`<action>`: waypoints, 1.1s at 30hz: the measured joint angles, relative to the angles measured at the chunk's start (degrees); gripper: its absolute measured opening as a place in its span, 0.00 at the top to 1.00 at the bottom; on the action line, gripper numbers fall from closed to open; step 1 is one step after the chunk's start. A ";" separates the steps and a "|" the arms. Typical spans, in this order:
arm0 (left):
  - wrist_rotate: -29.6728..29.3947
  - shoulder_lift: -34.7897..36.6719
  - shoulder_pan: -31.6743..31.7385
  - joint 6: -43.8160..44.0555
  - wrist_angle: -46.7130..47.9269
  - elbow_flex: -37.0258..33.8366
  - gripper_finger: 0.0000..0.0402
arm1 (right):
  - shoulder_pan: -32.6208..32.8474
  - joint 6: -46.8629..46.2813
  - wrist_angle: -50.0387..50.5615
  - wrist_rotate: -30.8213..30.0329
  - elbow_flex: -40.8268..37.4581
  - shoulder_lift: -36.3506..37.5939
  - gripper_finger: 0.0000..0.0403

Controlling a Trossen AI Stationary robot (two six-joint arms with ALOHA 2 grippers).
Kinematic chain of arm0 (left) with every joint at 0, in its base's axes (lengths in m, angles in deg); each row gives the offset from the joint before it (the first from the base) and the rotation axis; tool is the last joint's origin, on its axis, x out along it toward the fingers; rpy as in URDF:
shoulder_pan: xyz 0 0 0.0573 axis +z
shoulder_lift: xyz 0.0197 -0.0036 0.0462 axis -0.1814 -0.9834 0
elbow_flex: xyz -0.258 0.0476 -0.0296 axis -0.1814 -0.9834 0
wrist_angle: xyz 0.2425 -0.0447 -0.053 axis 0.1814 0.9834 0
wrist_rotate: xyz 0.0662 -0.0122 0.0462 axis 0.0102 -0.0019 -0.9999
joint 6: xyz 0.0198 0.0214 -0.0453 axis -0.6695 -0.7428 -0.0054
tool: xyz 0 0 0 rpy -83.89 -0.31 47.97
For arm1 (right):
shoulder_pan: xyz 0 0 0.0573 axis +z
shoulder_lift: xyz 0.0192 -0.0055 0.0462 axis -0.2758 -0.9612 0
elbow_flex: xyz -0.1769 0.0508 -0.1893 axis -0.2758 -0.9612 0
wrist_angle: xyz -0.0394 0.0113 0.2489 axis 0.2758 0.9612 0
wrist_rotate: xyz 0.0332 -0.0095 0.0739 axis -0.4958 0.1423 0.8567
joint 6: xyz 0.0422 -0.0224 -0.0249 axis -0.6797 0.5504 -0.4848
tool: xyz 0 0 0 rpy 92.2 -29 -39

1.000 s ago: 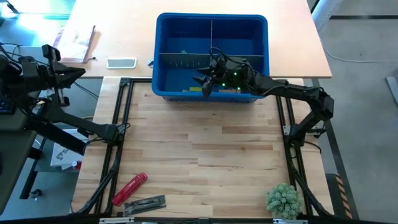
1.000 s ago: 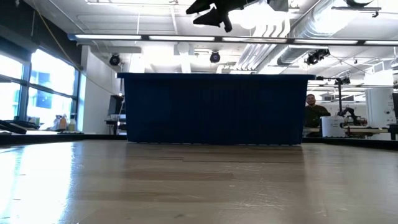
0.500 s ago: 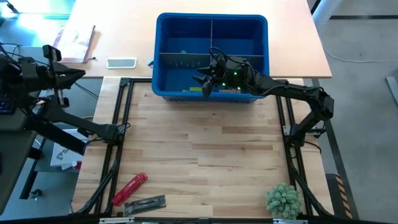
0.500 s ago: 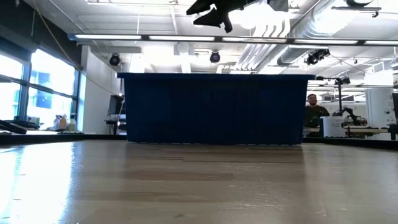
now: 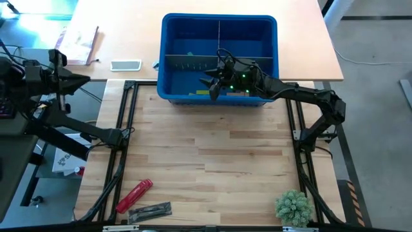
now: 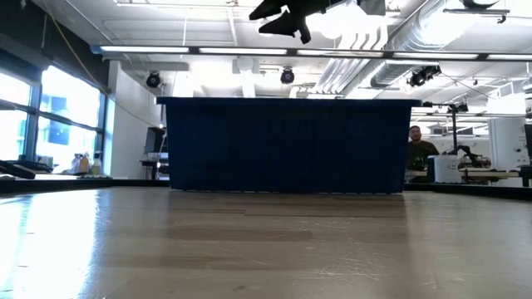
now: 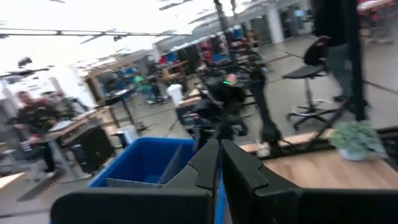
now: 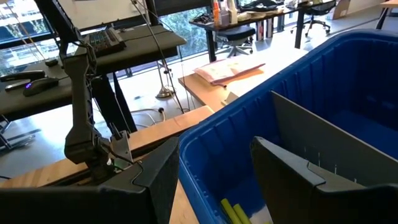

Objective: Sort blocks

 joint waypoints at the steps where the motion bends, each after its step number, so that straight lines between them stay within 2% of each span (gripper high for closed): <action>1: 1.86 0.28 0.96 0.27 0.55 0.00 1.00 | 0.00 0.01 0.02 0.00 0.00 0.00 0.54; 3: 4.39 0.74 3.73 -0.41 -0.05 0.13 1.00 | 0.00 0.01 0.00 0.00 0.00 0.00 0.54; 7: 4.69 0.77 10.55 -3.38 -2.52 0.18 1.00 | 0.00 0.02 0.00 0.00 0.00 0.00 0.54; 13: 5.07 0.49 19.38 -1.95 -3.16 0.15 1.00 | 0.00 0.02 0.00 0.00 0.00 0.00 0.54; 16: 0.59 0.49 24.40 -1.42 -5.41 0.15 1.00 | 0.00 0.02 0.02 0.00 0.00 0.00 0.54; 22: -10.96 0.49 34.10 -6.57 -7.58 0.15 1.00 | 0.00 0.02 0.00 0.00 0.00 0.00 0.54; 28: -23.39 0.49 37.23 -9.32 -7.52 0.15 1.00 | 0.00 0.02 0.00 0.00 0.00 0.00 0.54; 33: -24.92 0.49 37.32 -7.82 -7.50 0.15 1.00 | -0.02 0.02 0.00 0.00 0.00 0.00 0.54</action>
